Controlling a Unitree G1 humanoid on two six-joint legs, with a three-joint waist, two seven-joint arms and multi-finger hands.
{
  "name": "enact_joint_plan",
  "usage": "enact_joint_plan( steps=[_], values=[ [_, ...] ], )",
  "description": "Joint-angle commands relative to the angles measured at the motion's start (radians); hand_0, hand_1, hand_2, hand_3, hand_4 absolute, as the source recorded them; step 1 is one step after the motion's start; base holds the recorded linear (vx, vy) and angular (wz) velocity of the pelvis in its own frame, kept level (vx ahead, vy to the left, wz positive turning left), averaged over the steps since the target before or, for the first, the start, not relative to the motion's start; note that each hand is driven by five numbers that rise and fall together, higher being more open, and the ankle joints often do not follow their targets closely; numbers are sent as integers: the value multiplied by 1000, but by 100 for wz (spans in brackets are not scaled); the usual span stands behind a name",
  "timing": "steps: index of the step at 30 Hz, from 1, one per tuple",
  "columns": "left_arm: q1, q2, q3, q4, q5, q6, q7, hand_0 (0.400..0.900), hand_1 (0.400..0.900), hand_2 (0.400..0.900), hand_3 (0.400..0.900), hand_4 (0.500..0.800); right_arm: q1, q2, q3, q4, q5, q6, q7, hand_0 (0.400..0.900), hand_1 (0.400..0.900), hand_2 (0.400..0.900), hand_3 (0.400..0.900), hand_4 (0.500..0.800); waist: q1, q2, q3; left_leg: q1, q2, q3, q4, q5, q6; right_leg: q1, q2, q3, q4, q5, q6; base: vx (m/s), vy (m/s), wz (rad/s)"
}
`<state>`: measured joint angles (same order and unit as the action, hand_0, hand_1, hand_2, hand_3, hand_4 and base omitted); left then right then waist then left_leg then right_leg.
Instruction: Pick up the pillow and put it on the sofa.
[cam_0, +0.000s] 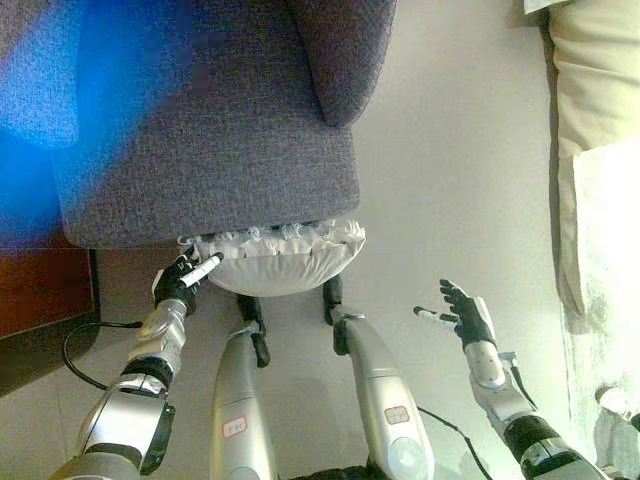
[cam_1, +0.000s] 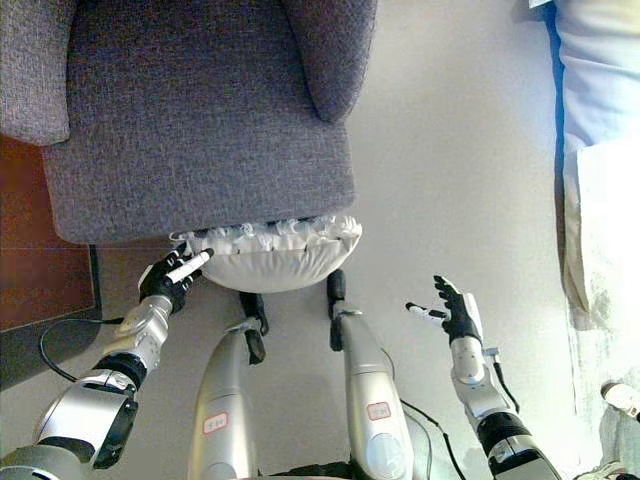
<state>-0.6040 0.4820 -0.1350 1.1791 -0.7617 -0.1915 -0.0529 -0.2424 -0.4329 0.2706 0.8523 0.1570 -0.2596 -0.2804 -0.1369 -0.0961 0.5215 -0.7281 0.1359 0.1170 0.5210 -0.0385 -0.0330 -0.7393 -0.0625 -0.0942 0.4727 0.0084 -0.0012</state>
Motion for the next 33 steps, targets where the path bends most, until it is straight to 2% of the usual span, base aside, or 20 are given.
enact_joint_plan(
  steps=[1, 2, 3, 5, 10, 17, 29, 33],
  values=[
    [-48, 67, -21, -7, -17, -24, -38, 794, 794, 794, 794, 736, 59, -66, 12, -92, 57, -6, -48, 900, 900, 900, 900, 800, -16, -57, -2, -49, -24, -30, 33, -47, -10, -24, 8, -19, 15, -24, 44, -10, -33, 1],
    [-48, 65, -26, -17, -15, -22, -37, 643, 643, 643, 643, 646, 60, -66, 15, -101, 57, 0, -50, 900, 900, 900, 900, 800, -15, -59, -2, -51, -24, -32, 34, -49, -10, -26, 10, -19, 16, -25, 44, 0, 0, 0],
    [-50, 65, -28, -19, -15, -20, -37, 592, 592, 592, 592, 615, 60, -66, 15, -104, 57, 2, -50, 900, 900, 900, 900, 800, -15, -60, -2, -52, -24, -33, 35, -49, -10, -27, 10, -19, 18, -25, 44, -4, -33, 1],
    [-53, 59, -34, -25, -18, -23, -40, 400, 400, 400, 400, 500, 61, -64, 15, -106, 57, 0, -49, 900, 900, 900, 900, 800, -14, -64, -2, -55, -25, -36, 35, -49, -9, -27, 12, -21, 17, -23, 46, -2, -16, 0],
    [-58, 58, -39, -21, -17, -30, -45, 400, 400, 400, 400, 500, 62, -63, 17, -105, 59, -6, -48, 900, 900, 900, 900, 800, -14, -71, -2, -54, -26, -38, 34, -48, -10, -24, 15, -22, 13, -20, 47, 0, 0, 0],
    [-53, 62, -36, -23, -16, -15, -55, 400, 400, 400, 400, 500, 63, -56, 14, -99, 56, -11, -49, 900, 900, 900, 900, 800, -9, -73, -2, -43, -27, -39, 29, -50, -11, -10, 16, -24, 6, -21, 50, 0, 0, 0],
    [-60, 61, -36, -12, -16, -13, -77, 400, 400, 400, 400, 500, 48, -52, 11, -85, 53, -11, -54, 900, 900, 900, 900, 800, -9, -67, -2, -12, -31, -31, 5, -44, -14, 16, 17, -21, -12, -23, 54, 0, 0, 0],
    [-40, 58, -38, -34, 4, -17, -87, 400, 400, 400, 400, 500, 59, -54, 4, -99, 49, -7, -53, 900, 900, 900, 900, 800, -9, -60, -2, 12, -37, -25, -14, -42, -14, 36, 21, -17, -22, -28, 54, -8, 3, 0]
  ],
)
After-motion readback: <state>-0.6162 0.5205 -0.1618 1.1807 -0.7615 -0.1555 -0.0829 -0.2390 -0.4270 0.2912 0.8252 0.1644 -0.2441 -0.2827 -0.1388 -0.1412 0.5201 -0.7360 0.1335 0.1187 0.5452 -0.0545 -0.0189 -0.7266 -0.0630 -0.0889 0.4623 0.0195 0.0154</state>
